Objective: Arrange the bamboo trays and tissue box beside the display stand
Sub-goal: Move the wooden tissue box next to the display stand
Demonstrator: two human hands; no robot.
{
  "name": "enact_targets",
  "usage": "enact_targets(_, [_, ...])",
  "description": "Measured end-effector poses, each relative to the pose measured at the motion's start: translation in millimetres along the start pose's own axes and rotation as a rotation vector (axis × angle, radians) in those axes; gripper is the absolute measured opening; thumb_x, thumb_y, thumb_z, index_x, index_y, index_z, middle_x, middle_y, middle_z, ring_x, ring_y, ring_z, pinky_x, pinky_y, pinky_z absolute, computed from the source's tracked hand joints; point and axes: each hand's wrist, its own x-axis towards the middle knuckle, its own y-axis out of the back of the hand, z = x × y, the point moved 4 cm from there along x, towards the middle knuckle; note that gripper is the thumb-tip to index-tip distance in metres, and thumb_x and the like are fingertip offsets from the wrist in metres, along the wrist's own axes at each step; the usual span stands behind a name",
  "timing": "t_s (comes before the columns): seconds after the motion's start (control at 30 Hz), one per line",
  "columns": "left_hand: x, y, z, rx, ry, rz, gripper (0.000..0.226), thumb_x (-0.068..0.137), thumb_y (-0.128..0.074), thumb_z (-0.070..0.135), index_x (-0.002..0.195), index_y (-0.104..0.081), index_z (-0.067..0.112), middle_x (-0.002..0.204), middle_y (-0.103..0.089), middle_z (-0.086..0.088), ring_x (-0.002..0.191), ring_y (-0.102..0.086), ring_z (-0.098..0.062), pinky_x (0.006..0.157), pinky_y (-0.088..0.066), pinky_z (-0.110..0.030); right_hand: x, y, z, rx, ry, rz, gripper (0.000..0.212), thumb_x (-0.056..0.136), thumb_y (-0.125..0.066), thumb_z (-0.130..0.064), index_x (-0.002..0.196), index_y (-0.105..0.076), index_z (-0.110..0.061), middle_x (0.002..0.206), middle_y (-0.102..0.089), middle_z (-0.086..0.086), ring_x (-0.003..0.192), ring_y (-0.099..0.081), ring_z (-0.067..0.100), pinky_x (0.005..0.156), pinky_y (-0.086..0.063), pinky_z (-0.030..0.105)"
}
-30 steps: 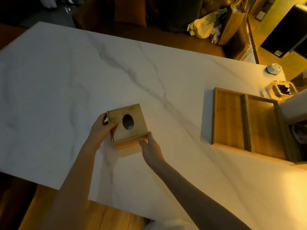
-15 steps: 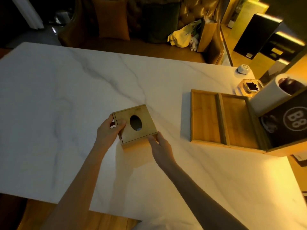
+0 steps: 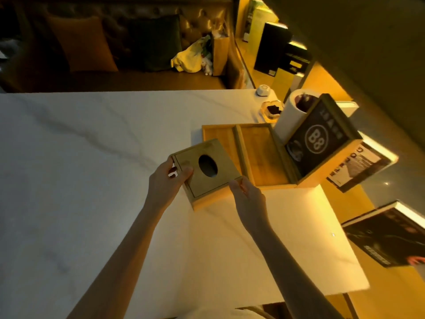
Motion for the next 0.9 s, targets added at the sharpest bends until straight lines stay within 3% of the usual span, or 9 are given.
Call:
enact_targets(0.13, [-1.9,-50.3,26.1,-0.017,-0.059,-0.124,0.034,0.084,-0.056,0.032,0.114,-0.052,0.018,0.102,-0.059,0.008,0.089,-0.053,-0.003,0.057,-0.040,-0.001,-5.9,46.1,23.2,0.002,-0.071,0.122,0.039,0.091,-0.046,-0.035,0.119,-0.054,-0.009,0.063,-0.052,-0.008,0.055,-0.047,0.008,0.046,-0.034,0.014])
enact_targets(0.27, [-10.5,-100.8,43.1,0.016,-0.093,-0.247,0.022,0.084,-0.057,0.030,0.101,-0.053,0.018,0.094,-0.059,0.004,0.079,-0.053,-0.001,0.057,-0.040,-0.004,-13.9,86.7,49.7,0.011,-0.164,0.224,0.036,0.091,-0.047,-0.033,0.115,-0.056,-0.007,0.091,-0.062,0.005,0.078,-0.054,0.017,0.060,-0.037,0.016])
enact_targets(0.33, [-17.1,-122.4,48.3,0.004,-0.077,-0.280,0.017,0.082,-0.059,0.029,0.090,-0.053,0.015,0.087,-0.061,-0.003,0.075,-0.056,-0.009,0.059,-0.044,-0.007,-19.1,102.3,61.1,0.009,-0.204,0.254,0.037,0.091,-0.047,-0.033,0.114,-0.056,-0.005,0.091,-0.058,0.006,0.083,-0.053,0.019,0.065,-0.039,0.019])
enact_targets(0.37, [-20.9,-132.6,50.8,-0.006,-0.064,-0.298,0.020,0.082,-0.059,0.029,0.088,-0.054,0.011,0.086,-0.062,-0.009,0.076,-0.058,-0.018,0.063,-0.047,-0.016,-21.3,109.3,66.9,0.007,-0.223,0.265,0.038,0.091,-0.046,-0.033,0.114,-0.056,-0.005,0.092,-0.059,0.007,0.085,-0.054,0.020,0.069,-0.040,0.022])
enact_targets(0.43, [-28.7,-150.7,53.7,-0.031,-0.036,-0.339,0.027,0.082,-0.060,0.028,0.095,-0.057,0.005,0.093,-0.065,-0.018,0.084,-0.061,-0.027,0.073,-0.053,-0.034,-25.3,122.2,79.1,-0.004,-0.267,0.287,0.041,0.091,-0.046,-0.034,0.116,-0.054,-0.002,0.097,-0.060,0.014,0.091,-0.055,0.027,0.077,-0.038,0.028])
enact_targets(0.53, [-39.8,-172.9,52.5,-0.023,0.000,-0.403,0.045,0.082,-0.060,0.029,0.118,-0.050,0.004,0.121,-0.061,-0.015,0.107,-0.059,-0.022,0.089,-0.051,-0.033,-30.3,139.3,92.1,-0.025,-0.296,0.313,0.038,0.092,-0.047,-0.032,0.111,-0.055,0.000,0.095,-0.060,0.013,0.088,-0.054,0.025,0.072,-0.037,0.020])
enact_targets(0.6, [-46.7,-185.8,50.5,0.000,0.032,-0.441,0.055,0.082,-0.059,0.029,0.128,-0.042,0.004,0.133,-0.053,-0.015,0.120,-0.051,-0.026,0.099,-0.047,-0.040,-32.8,148.6,98.4,-0.039,-0.301,0.326,0.033,0.092,-0.046,-0.030,0.106,-0.056,-0.001,0.096,-0.060,0.011,0.083,-0.051,0.018,0.063,-0.035,0.017])
enact_targets(0.73, [-61.0,-204.9,51.8,0.035,0.059,-0.435,0.062,0.082,-0.060,0.027,0.133,-0.035,0.003,0.139,-0.045,-0.014,0.126,-0.046,-0.028,0.097,-0.045,-0.037,-35.1,163.7,112.8,-0.037,-0.328,0.355,0.031,0.092,-0.046,-0.027,0.110,-0.055,-0.004,0.109,-0.062,0.014,0.089,-0.052,0.019,0.064,-0.039,0.019])
enact_targets(0.9, [-71.6,-220.8,50.9,0.032,0.079,-0.445,0.063,0.081,-0.061,0.026,0.134,-0.034,0.003,0.140,-0.045,-0.015,0.125,-0.046,-0.028,0.096,-0.046,-0.036,-34.2,174.9,127.7,0.000,-0.377,0.367,0.034,0.093,-0.045,-0.026,0.121,-0.051,-0.007,0.120,-0.059,0.012,0.105,-0.053,0.024,0.079,-0.043,0.031])
